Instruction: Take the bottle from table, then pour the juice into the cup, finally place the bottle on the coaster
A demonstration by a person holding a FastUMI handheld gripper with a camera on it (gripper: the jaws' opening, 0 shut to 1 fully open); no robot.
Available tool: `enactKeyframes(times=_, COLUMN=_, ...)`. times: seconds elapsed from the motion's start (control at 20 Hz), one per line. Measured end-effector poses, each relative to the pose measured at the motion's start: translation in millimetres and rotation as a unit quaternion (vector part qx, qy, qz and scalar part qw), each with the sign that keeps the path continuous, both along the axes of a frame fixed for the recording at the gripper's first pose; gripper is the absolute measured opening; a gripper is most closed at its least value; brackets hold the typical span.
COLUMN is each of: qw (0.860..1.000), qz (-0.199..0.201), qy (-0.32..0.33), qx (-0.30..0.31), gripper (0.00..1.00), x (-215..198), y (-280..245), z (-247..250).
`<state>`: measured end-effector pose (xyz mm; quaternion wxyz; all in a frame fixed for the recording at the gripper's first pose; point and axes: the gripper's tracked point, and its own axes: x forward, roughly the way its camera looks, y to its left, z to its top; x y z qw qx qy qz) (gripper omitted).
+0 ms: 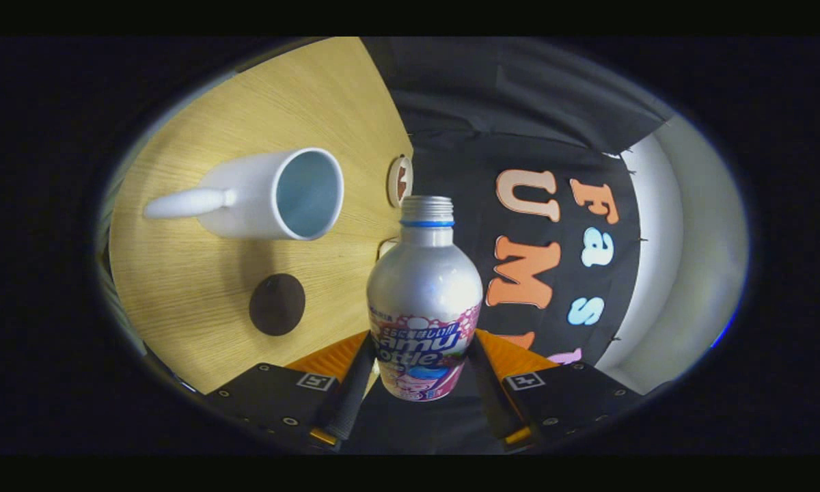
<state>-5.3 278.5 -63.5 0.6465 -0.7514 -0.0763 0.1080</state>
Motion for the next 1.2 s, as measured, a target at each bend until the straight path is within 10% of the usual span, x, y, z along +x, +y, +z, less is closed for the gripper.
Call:
enactKeyframes(times=0.6, qw=0.961, qz=-0.029, qy=0.109, qx=0.251, gripper=0.75, x=2.3, y=2.0, z=2.6)
enactKeyframes(times=1.2, qw=0.799, qz=-0.061, qy=0.257, qx=0.541, gripper=0.76, x=23.7, y=-7.4, z=-22.5)
